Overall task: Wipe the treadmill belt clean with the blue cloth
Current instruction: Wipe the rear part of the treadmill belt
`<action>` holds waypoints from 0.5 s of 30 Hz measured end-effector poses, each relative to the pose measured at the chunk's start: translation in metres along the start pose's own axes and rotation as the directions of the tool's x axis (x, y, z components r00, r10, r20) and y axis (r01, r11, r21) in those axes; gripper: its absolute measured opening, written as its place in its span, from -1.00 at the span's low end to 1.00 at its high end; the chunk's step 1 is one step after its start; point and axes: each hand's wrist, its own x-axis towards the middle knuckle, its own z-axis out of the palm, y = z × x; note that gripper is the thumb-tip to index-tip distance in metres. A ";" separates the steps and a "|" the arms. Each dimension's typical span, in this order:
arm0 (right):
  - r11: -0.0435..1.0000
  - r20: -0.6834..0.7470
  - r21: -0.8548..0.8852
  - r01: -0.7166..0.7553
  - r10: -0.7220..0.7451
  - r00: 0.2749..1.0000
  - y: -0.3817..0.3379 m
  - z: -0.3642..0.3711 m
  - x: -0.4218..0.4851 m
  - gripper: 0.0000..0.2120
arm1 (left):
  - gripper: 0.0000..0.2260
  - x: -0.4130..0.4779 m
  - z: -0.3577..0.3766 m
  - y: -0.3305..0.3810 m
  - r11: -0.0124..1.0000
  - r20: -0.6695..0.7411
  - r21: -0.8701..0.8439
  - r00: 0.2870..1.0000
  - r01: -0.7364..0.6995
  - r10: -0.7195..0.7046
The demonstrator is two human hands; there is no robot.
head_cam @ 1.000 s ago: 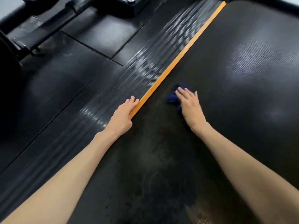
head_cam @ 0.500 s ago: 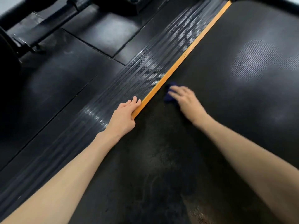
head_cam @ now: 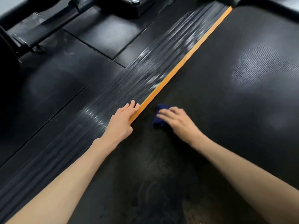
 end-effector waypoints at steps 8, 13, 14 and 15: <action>0.834 -0.189 0.142 -0.533 0.552 0.812 0.027 -0.010 0.017 -0.71 | -0.28 -0.001 0.000 0.006 0.999 0.024 0.019 0.999 0.029 -0.029; 0.968 -0.013 0.217 -0.124 0.130 0.991 -0.107 0.021 -0.024 -0.64 | -0.29 0.000 0.002 0.002 0.999 0.001 0.036 1.000 -0.001 0.001; 0.982 0.004 0.182 -0.047 0.047 0.999 -0.107 0.018 -0.033 -0.62 | -0.30 0.000 0.002 0.001 0.999 0.002 0.044 1.000 -0.004 0.004; 0.991 0.012 0.126 0.040 -0.042 0.999 -0.095 0.014 -0.040 -0.62 | -0.31 0.000 0.001 0.002 0.999 0.007 0.050 1.000 -0.008 0.007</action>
